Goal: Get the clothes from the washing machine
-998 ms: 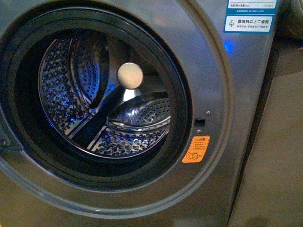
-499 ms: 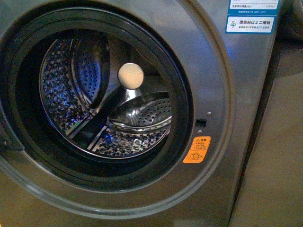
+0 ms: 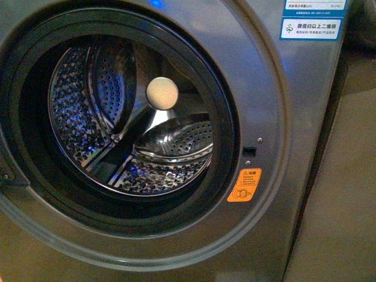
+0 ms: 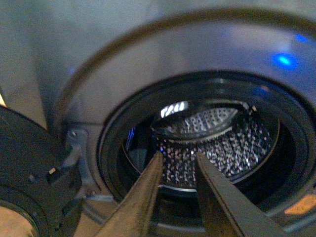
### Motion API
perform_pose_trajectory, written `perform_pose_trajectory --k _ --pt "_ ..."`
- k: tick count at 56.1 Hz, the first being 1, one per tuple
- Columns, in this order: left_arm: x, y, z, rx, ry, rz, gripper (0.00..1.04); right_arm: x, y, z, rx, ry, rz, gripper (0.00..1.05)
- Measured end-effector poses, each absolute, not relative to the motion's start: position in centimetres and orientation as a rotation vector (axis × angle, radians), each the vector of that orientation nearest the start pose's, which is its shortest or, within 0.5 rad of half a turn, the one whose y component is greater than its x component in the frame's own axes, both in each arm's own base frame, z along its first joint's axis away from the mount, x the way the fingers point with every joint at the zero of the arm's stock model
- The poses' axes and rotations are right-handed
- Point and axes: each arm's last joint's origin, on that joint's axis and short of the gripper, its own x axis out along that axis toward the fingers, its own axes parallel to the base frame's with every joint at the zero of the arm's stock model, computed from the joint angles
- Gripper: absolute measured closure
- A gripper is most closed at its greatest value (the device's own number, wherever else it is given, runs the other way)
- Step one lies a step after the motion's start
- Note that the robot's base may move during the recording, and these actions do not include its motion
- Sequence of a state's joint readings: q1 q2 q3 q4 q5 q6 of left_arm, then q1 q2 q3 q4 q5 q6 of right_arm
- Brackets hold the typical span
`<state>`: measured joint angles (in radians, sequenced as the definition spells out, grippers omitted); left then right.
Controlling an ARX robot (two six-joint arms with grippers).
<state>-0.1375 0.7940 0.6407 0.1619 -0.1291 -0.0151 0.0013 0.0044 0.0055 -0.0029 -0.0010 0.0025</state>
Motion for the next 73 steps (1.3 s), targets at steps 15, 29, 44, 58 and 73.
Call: perform_pose_trajectory --k 15,29,44,58,73 --pt "15.7 -0.9 25.4 -0.008 -0.002 -0.019 1.01 9.8 0.0 16.5 0.001 0.002 0.003 0.95" --pt "14.1 0.0 21.7 -0.007 0.007 -0.003 1.01 9.8 0.0 16.5 0.001 0.002 0.003 0.48" --pt "12.9 0.0 19.8 -0.007 -0.002 -0.003 1.01 9.8 0.0 16.5 0.001 0.002 0.002 0.06" --pt "12.1 0.0 18.6 -0.007 -0.001 -0.003 1.01 9.8 0.0 16.5 0.001 0.002 0.002 0.07" --pt "11.4 0.0 17.8 -0.007 0.0 -0.003 1.01 9.8 0.0 16.5 0.001 0.002 0.003 0.07"
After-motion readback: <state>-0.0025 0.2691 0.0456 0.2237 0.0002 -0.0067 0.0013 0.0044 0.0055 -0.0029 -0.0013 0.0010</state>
